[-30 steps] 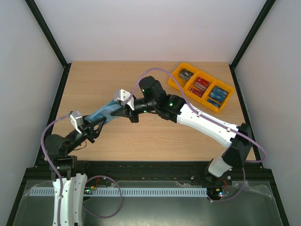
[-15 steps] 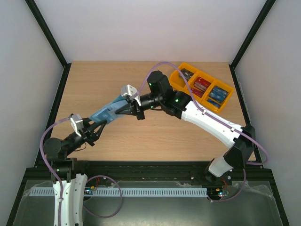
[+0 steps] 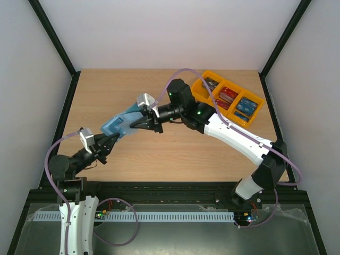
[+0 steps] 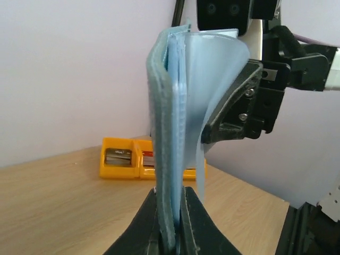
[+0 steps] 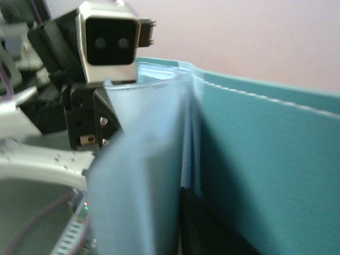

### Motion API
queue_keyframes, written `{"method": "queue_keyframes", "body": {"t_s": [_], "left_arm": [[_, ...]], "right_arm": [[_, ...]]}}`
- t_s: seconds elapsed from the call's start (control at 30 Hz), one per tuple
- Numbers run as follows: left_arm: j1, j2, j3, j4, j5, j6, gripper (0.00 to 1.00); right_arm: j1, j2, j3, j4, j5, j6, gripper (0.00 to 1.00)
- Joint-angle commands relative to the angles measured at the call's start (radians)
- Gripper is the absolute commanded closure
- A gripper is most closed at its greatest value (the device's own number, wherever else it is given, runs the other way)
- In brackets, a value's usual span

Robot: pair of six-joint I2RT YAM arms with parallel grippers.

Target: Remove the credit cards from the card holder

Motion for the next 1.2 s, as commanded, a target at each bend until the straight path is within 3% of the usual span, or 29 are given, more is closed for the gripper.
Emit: {"method": "queue_keyframes", "body": {"t_s": [0.0, 0.1, 0.2, 0.33, 0.4, 0.43, 0.53, 0.63, 0.73, 0.87, 1.07, 1.17], "left_arm": [[0.002, 0.018, 0.046, -0.110, -0.117, 0.072, 0.98], [0.001, 0.077, 0.149, -0.334, -0.409, 0.360, 0.98], [-0.002, 0.179, 0.195, -0.389, -0.855, 0.786, 0.98], [-0.044, 0.256, 0.078, -0.263, -1.329, 1.389, 0.98], [-0.068, 0.265, 0.013, -0.194, -1.450, 1.552, 0.97], [-0.077, 0.269, 0.009, -0.192, -1.466, 1.566, 0.97], [-0.079, 0.300, 0.149, -0.415, -1.336, 1.326, 0.98], [-0.079, 0.319, 0.303, -0.651, -0.968, 1.002, 0.98], [-0.078, 0.322, 0.315, -0.672, -0.749, 0.817, 0.98], [-0.069, 0.323, 0.321, -0.616, -0.694, 0.717, 0.98], [-0.062, 0.312, 0.339, -0.615, -0.562, 0.622, 0.98], [-0.063, 0.307, 0.334, -0.596, -0.469, 0.557, 0.98]], "right_arm": [[-0.040, 0.001, -0.060, 0.174, 0.076, 0.148, 0.75], [-0.108, 0.001, -0.101, 0.262, 0.335, 0.337, 0.58], [-0.121, 0.030, -0.067, 0.177, 0.520, 0.343, 0.53], [-0.039, 0.066, -0.022, 0.077, 0.539, 0.256, 0.52], [0.021, 0.058, -0.050, 0.148, 0.436, 0.226, 0.51], [0.035, 0.051, -0.078, 0.226, 0.363, 0.250, 0.51], [0.037, 0.048, -0.155, 0.549, 0.218, 0.457, 0.58], [0.037, 0.106, -0.157, 0.758, 0.138, 0.646, 0.65], [0.039, 0.175, -0.123, 0.812, 0.137, 0.787, 0.76], [0.038, 0.241, -0.120, 0.986, 0.101, 0.949, 0.89], [0.039, 0.304, -0.040, 0.912, 0.165, 0.923, 0.96], [0.038, 0.302, -0.003, 0.722, 0.293, 0.834, 0.98]]}}
